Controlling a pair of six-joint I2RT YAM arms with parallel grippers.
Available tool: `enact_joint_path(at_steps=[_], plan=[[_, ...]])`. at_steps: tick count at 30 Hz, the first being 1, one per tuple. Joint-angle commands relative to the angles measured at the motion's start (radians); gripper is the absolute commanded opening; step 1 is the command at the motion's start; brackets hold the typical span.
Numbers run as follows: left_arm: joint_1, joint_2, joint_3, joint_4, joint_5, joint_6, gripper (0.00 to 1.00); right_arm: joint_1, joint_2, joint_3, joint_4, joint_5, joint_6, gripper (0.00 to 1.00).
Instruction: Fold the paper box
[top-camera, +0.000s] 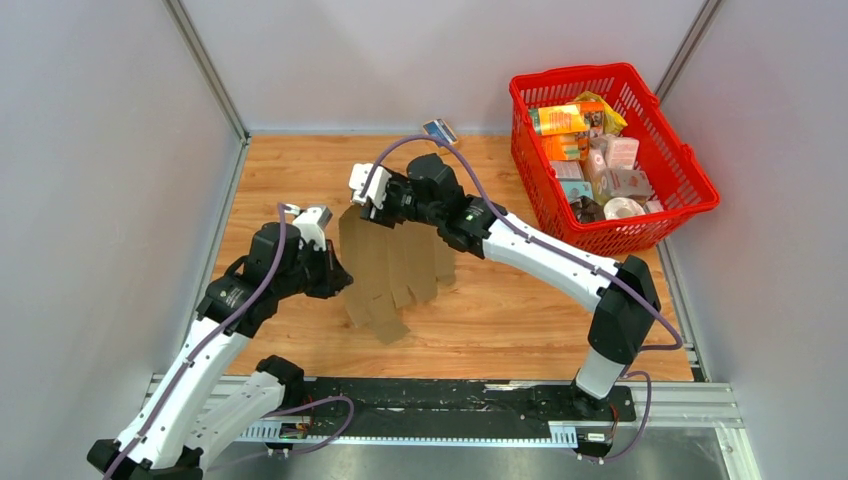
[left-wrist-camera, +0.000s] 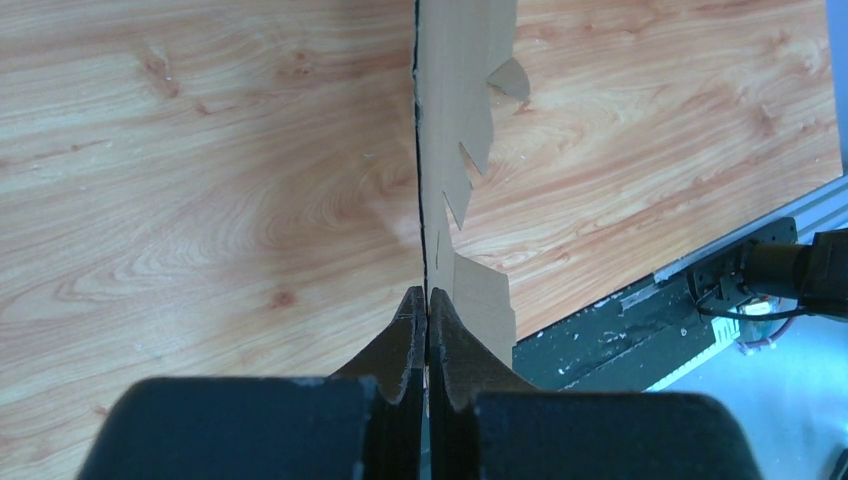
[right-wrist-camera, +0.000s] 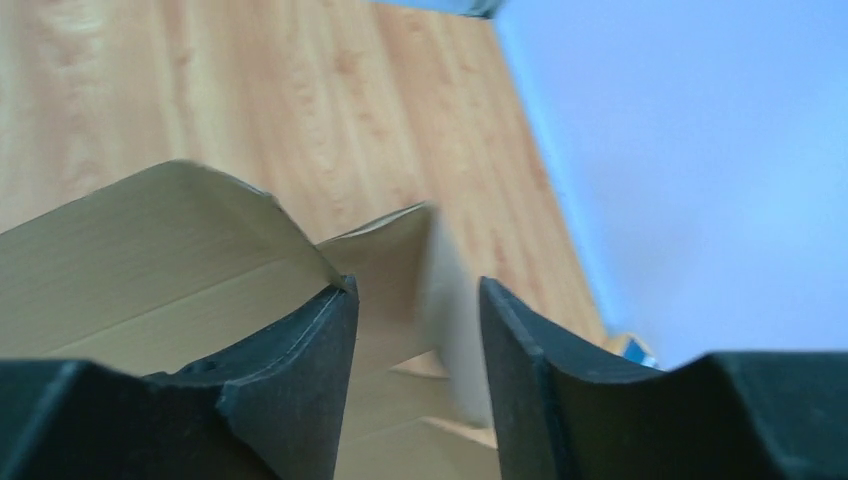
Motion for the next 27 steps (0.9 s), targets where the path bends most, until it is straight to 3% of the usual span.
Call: enact_joint_path(at_steps=[1, 5, 9, 10, 13, 14, 15, 21, 25, 27], plan=[[0.005, -0.009, 0.035, -0.004, 0.028, 0.043, 0.0, -0.005, -0.017, -0.01, 0.259, 0.21, -0.026, 0.5], [0.005, -0.003, 0.038, -0.008, 0.031, 0.059, 0.0, -0.006, -0.022, -0.02, 0.284, 0.257, -0.049, 0.4], [0.005, 0.016, 0.064, -0.025, -0.006, 0.071, 0.0, -0.005, -0.029, -0.008, 0.246, 0.283, -0.033, 0.0], [0.005, 0.022, 0.084, -0.031, -0.032, 0.068, 0.03, -0.005, -0.036, -0.008, 0.22, 0.294, -0.016, 0.0], [0.005, 0.022, 0.13, -0.065, -0.182, 0.034, 0.42, -0.012, -0.077, -0.025, 0.181, 0.332, 0.111, 0.0], [0.005, 0.014, 0.137, -0.068, -0.252, 0.027, 0.62, -0.021, -0.092, -0.017, 0.132, 0.379, 0.15, 0.0], [0.003, 0.007, 0.141, -0.068, -0.285, 0.018, 0.68, -0.029, -0.1, -0.005, 0.051, 0.395, 0.19, 0.0], [0.005, -0.145, 0.069, -0.032, -0.492, -0.093, 0.71, -0.138, -0.105, 0.132, -0.398, 0.406, 0.564, 0.0], [0.005, -0.314, -0.053, 0.131, -0.517, -0.145, 0.59, -0.195, -0.19, -0.006, -0.454, 0.36, 0.733, 0.0], [0.005, -0.291, -0.081, 0.153, -0.517, -0.154, 0.59, -0.241, -0.256, -0.112, -0.431, 0.271, 0.82, 0.0]])
